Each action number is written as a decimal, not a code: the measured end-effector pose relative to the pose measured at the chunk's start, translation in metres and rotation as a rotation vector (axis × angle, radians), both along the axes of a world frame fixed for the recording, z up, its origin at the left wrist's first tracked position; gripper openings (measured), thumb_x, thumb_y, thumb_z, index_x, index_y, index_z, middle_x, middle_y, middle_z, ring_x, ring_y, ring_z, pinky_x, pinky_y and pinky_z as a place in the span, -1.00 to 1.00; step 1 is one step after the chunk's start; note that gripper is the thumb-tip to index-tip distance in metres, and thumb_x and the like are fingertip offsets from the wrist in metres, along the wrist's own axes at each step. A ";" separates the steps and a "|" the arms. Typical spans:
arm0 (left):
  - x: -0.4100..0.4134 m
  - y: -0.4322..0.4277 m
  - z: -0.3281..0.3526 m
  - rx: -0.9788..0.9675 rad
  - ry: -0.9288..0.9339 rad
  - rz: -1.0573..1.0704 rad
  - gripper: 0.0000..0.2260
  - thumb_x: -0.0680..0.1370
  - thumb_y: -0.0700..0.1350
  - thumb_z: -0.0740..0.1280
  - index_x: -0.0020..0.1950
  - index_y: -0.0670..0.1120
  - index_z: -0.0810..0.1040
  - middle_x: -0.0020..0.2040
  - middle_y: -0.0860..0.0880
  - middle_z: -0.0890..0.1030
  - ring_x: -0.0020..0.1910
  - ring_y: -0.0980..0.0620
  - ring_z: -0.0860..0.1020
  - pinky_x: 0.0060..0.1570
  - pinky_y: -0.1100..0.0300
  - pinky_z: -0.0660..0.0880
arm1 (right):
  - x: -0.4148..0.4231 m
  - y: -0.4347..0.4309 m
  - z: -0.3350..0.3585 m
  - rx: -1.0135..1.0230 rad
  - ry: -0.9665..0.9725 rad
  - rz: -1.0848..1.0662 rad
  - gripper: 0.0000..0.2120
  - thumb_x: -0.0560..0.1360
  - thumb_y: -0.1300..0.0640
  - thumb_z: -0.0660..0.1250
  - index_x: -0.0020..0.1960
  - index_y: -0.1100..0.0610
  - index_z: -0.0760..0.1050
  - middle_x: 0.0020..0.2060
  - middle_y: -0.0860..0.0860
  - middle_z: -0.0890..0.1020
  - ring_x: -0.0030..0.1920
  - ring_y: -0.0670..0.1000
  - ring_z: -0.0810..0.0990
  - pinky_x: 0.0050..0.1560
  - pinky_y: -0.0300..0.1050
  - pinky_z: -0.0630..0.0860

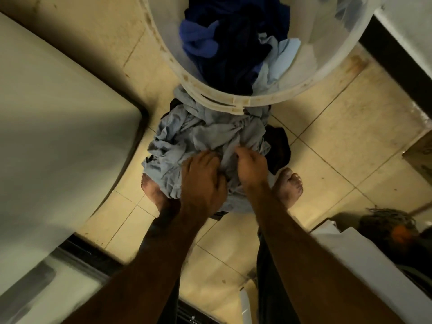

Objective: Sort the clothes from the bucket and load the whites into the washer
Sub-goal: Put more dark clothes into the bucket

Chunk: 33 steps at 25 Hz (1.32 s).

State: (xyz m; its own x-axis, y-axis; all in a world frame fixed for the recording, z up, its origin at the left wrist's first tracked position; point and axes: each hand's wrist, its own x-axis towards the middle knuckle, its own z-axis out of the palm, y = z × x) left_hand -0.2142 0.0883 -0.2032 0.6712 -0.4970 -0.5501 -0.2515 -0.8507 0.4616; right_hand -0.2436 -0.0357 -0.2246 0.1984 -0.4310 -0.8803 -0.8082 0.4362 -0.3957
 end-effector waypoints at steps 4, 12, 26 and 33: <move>-0.045 -0.009 0.067 -0.280 0.250 0.187 -0.85 0.60 -0.09 0.25 0.13 -0.07 0.54 -0.04 0.04 0.60 -0.06 0.08 0.55 0.07 0.10 0.50 | -0.002 -0.020 0.027 0.205 0.008 0.039 -0.51 0.49 -0.06 0.50 0.34 0.13 0.54 0.18 0.01 0.67 0.18 0.05 0.63 0.15 -0.12 0.56; -0.045 -0.029 0.130 -0.464 0.458 0.779 -0.83 0.60 0.03 0.22 0.16 0.11 0.50 0.03 0.13 0.65 0.06 0.10 0.65 0.06 0.16 0.62 | -0.002 -0.060 0.126 0.190 -0.196 0.201 -0.86 0.51 0.36 0.39 0.00 0.20 0.68 -0.03 0.18 0.73 -0.11 0.06 0.74 -0.08 -0.05 0.68; 0.058 -0.089 0.193 -0.733 0.476 0.677 -0.73 0.62 0.03 0.33 0.31 0.06 0.60 0.19 0.11 0.69 0.22 0.15 0.62 0.21 0.19 0.58 | 0.107 -0.109 0.198 0.220 -0.295 -0.136 -0.32 0.54 -0.42 0.18 0.33 0.11 0.57 0.14 0.15 0.71 0.14 0.17 0.70 0.28 0.14 0.58; 0.137 -0.105 0.163 -0.620 0.613 0.589 -0.63 0.61 0.18 0.29 0.32 0.02 0.57 0.22 0.05 0.65 0.28 -0.01 0.59 0.29 0.16 0.52 | 0.037 -0.042 0.206 0.151 -0.434 -0.021 -0.38 0.43 -0.33 0.42 0.29 0.08 0.60 0.18 0.11 0.70 0.17 0.09 0.70 0.14 0.05 0.66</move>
State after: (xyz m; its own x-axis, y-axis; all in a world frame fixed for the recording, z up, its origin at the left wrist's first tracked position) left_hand -0.0773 -0.0163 -0.0402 0.5910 -0.4930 -0.6384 0.5490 -0.3340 0.7662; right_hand -0.2066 -0.0773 -0.0187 0.5553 -0.3119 -0.7709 -0.5719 0.5298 -0.6263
